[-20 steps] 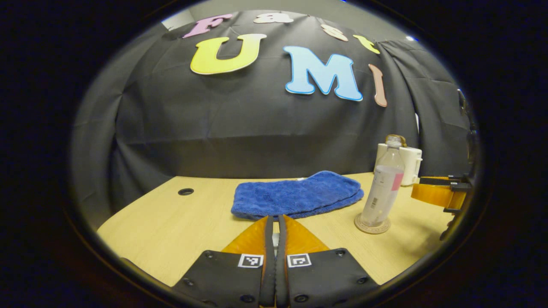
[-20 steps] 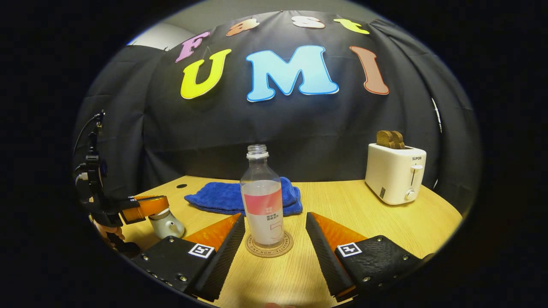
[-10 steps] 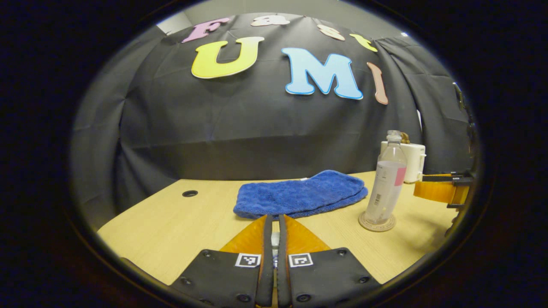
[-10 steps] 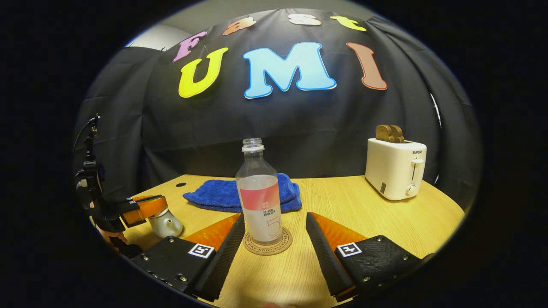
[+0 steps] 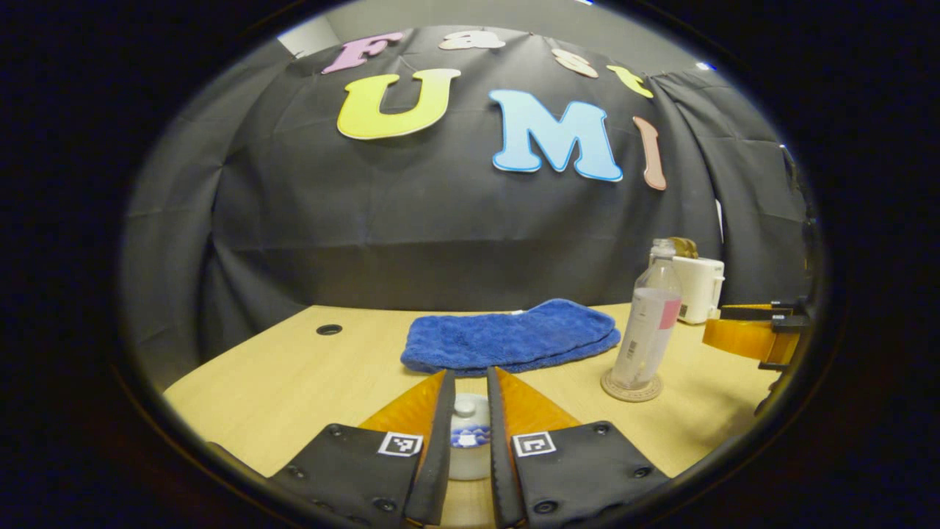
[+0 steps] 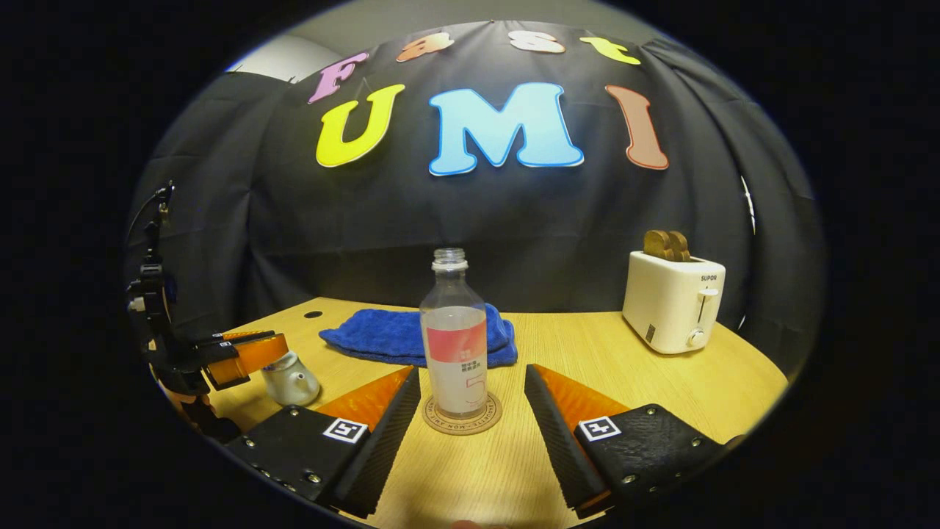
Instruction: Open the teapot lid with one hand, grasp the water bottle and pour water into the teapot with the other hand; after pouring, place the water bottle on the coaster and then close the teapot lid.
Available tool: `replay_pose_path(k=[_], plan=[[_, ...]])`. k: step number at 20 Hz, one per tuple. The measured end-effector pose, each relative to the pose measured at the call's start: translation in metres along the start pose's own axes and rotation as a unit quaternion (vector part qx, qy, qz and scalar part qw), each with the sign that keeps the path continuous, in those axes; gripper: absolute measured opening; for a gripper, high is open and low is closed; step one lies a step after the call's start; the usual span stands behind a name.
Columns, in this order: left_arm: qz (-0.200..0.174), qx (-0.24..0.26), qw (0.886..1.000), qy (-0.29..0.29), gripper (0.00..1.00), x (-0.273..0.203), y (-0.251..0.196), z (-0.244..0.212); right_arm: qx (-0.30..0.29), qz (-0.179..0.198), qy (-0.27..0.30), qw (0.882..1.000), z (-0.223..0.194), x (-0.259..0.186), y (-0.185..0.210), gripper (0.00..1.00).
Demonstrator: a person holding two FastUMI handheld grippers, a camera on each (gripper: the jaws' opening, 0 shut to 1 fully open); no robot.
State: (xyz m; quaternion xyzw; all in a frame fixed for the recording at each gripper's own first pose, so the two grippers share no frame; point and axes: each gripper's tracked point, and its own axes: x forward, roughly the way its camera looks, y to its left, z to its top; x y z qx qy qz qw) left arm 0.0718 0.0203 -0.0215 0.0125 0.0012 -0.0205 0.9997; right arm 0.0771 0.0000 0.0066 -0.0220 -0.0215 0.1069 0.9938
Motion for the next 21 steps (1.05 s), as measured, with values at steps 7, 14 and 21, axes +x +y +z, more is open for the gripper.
replay_pose_path(k=[7,14,21], plan=[[-0.014,0.005,1.0,-0.024,0.33,-0.075,-0.031,0.017,-0.003,0.006,-0.014,1.0,0.001,-0.054,0.038,0.89],[-0.021,-0.008,0.999,-0.035,0.27,-0.136,-0.052,0.011,0.011,0.01,-0.009,1.0,-0.019,-0.101,0.06,0.89],[-0.019,-0.011,0.999,-0.034,0.27,-0.163,-0.058,-0.002,0.011,-0.006,-0.02,1.0,-0.031,-0.129,0.062,0.89]])
